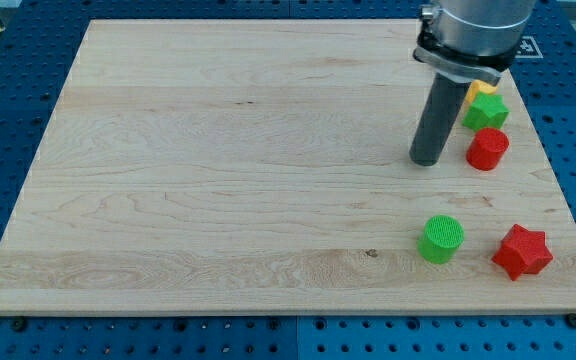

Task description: Move the green circle to the bottom of the red circle

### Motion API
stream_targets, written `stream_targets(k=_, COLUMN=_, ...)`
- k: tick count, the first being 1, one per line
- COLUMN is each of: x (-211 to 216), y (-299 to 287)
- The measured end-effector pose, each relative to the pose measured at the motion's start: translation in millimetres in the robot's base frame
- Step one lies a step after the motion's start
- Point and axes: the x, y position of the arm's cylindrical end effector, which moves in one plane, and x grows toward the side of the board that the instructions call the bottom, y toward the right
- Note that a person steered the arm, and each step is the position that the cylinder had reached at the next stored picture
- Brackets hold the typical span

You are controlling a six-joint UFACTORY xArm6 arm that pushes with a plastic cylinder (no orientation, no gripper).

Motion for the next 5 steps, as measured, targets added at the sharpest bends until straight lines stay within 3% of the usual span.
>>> stream_targets(k=2, x=0, y=38)
stream_targets(k=3, x=0, y=28)
stream_targets(k=5, x=59, y=-81)
